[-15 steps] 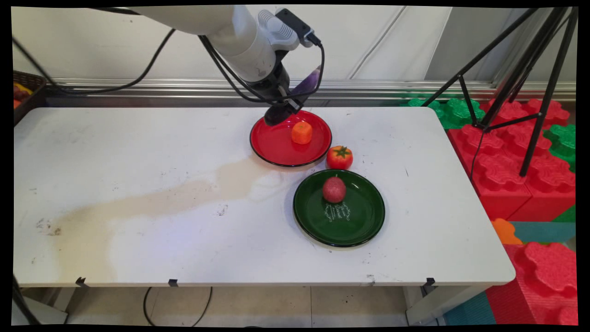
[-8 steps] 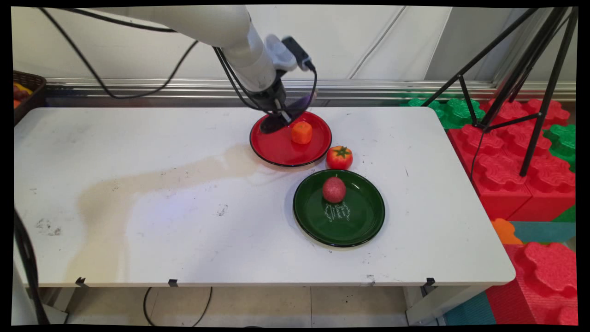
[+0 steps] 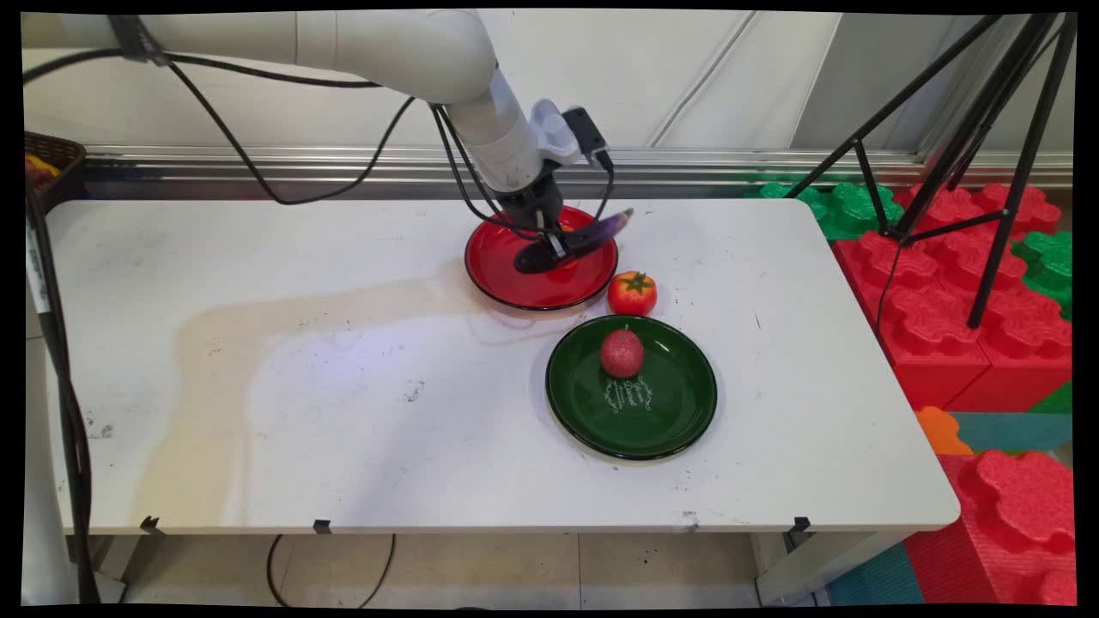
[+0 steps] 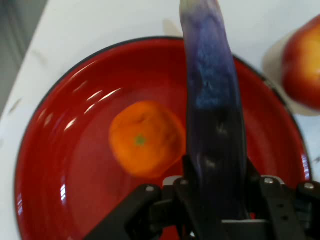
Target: Place the picked object on the red plate
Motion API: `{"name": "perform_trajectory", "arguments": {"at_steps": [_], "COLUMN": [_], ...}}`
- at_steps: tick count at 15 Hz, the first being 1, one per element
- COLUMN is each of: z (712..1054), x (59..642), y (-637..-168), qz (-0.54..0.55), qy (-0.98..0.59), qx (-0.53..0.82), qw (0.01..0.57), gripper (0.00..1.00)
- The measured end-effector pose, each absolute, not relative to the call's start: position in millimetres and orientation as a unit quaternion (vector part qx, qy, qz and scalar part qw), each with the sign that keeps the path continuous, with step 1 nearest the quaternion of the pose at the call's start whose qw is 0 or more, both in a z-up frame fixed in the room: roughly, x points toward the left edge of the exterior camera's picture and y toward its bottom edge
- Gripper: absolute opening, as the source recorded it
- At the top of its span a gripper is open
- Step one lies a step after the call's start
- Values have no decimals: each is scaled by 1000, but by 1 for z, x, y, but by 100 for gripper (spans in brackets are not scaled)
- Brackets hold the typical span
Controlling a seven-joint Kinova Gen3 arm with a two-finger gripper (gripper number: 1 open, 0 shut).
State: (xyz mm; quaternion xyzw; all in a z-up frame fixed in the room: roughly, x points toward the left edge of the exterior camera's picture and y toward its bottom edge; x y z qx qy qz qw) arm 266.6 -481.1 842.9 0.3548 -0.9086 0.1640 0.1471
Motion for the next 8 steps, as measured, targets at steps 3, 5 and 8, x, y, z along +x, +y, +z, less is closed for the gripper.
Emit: {"name": "perform_trajectory", "arguments": {"at_steps": [3, 5, 8], "z": [840, 838, 835], "x": [262, 259, 260], "y": [-483, -483, -484], "qz": [156, 152, 151], "qy": [-915, -920, -925], "qx": [338, 325, 314], "qw": [154, 156, 150], "gripper": [0, 0, 0]}}
